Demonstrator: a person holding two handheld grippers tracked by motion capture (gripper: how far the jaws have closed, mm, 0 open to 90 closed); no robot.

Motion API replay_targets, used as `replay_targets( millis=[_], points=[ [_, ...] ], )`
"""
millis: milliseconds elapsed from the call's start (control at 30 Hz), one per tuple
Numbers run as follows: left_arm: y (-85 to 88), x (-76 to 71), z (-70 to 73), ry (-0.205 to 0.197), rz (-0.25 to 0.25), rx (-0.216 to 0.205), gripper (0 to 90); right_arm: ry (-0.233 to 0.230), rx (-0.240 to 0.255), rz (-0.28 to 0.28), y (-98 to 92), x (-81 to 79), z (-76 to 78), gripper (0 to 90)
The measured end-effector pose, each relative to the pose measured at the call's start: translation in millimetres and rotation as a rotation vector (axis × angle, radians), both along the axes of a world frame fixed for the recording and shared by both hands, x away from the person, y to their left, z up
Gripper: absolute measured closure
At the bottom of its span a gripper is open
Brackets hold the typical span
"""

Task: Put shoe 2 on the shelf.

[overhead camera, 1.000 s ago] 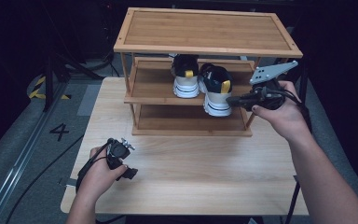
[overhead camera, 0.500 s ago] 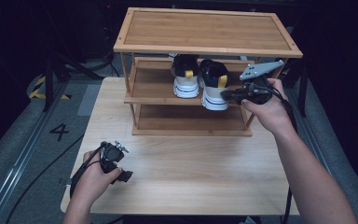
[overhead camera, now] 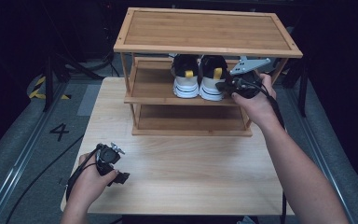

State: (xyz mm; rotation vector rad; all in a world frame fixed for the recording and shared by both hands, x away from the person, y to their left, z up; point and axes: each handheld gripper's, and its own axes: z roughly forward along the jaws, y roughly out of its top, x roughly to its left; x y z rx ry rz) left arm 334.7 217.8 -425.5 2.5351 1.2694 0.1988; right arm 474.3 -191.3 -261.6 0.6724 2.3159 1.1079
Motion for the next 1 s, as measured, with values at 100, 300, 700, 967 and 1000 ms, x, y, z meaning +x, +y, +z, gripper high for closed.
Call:
replay_targets(
  millis=[100,300,700,967,1000],
  points=[
    [-0.9,1.0,0.6,-0.004,-0.005,0.002,17.8,-0.002,0.001,-0.003,-0.2,3.1,-0.9,90.0],
    [-2.1,3.6,1.1,-0.006,-0.009,-0.001,17.7,0.007,0.041,0.034,-6.0,-9.2,-0.5,66.0],
    [-1.1,9.1,-0.1,-0.034,-0.014,-0.006,17.6,0.175,0.038,-0.087,-96.8,-75.4,-43.6,39.5],
    [1.8,14.8,-3.0,-0.062,0.011,-0.041,17.6,0.241,0.064,-0.173,-141.8,-94.9,-103.5,24.6],
    [2.8,15.8,-3.2,-0.072,0.009,-0.046,17.6,0.247,0.072,-0.188,-147.7,-96.8,-111.9,24.1]
  ],
)
